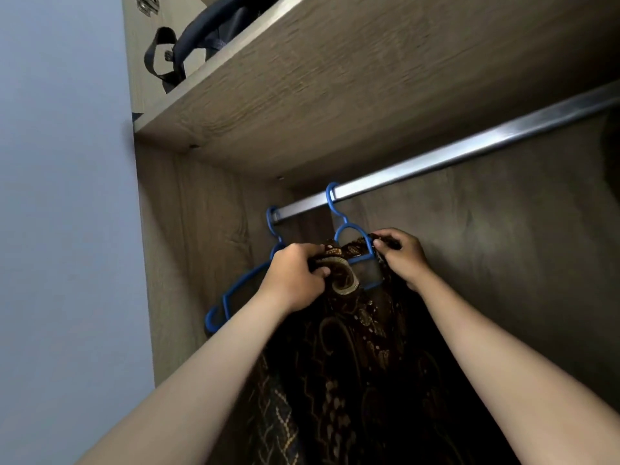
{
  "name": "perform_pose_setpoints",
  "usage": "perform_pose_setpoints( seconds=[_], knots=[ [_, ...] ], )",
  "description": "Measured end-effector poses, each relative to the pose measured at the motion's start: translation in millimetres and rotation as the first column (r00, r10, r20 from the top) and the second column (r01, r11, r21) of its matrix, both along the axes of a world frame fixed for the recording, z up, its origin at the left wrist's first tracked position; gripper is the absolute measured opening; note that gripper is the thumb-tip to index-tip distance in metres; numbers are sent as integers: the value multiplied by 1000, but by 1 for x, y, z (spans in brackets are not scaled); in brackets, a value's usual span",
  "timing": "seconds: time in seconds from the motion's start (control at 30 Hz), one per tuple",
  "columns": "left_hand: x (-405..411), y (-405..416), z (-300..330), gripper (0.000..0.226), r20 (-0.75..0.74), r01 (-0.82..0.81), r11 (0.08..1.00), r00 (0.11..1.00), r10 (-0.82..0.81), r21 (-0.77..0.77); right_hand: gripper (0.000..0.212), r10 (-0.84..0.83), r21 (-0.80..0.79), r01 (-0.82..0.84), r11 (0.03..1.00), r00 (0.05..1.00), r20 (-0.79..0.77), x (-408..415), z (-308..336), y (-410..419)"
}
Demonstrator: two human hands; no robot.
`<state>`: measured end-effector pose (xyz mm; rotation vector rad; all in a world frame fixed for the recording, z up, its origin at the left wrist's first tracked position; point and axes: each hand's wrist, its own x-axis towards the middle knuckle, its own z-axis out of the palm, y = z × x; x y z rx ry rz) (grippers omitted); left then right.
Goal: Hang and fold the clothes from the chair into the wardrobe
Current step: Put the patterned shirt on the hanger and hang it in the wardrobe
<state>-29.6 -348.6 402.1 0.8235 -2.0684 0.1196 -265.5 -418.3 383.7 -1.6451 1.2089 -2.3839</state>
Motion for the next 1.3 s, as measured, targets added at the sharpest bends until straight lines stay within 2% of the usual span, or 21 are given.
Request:
perform_pose_setpoints(
  seconds=[0.2, 0.4, 0.67, 0.77, 0.87, 0.97, 1.07, 1.13, 1.2, 1.3],
  knots=[
    [-14, 10, -1, 48, -28, 33, 999, 999, -34, -42, 17, -71, 46, 74, 996, 996, -54, -13, 6, 13],
    [-41, 29, 0, 44, -48, 91, 990, 994, -97, -107, 16, -114, 2, 114, 993, 993, -28, -38, 7, 37],
    [-36, 30, -2, 45, -66, 85, 996, 994, -85, -5, 20, -102, 60, 99, 993, 994, 48, -22, 1, 47],
    [-30, 29, 3, 42, -48, 119, 988, 992, -115, 94, 27, -103, 73, 95, 993, 989, 109, -10, 1, 54],
    [-20, 26, 9, 35, -194, 177, 968, 971, -142, 178, 34, -126, 58, 119, 991, 982, 143, 3, 4, 65],
    [-2, 23, 13, 26, -320, 150, 979, 942, -100, 137, 36, -253, -102, 255, 962, 967, 29, 26, 9, 80],
    [21, 23, 12, 27, -287, 42, 996, 958, -19, 75, 31, -231, -332, 191, 924, 969, -84, 59, 19, 96],
    [35, 22, 10, 30, -243, -35, 999, 969, 41, 28, 28, -220, -396, 132, 909, 958, -184, 79, 30, 102],
    [48, 19, 8, 30, -201, -97, 995, 975, 99, 23, 27, -195, -384, 64, 921, 929, -314, 98, 42, 103],
    [64, 15, 5, 29, -146, -157, 987, 976, 161, 37, 26, -74, -159, -6, 987, 869, -489, 120, 56, 95]
  ],
)
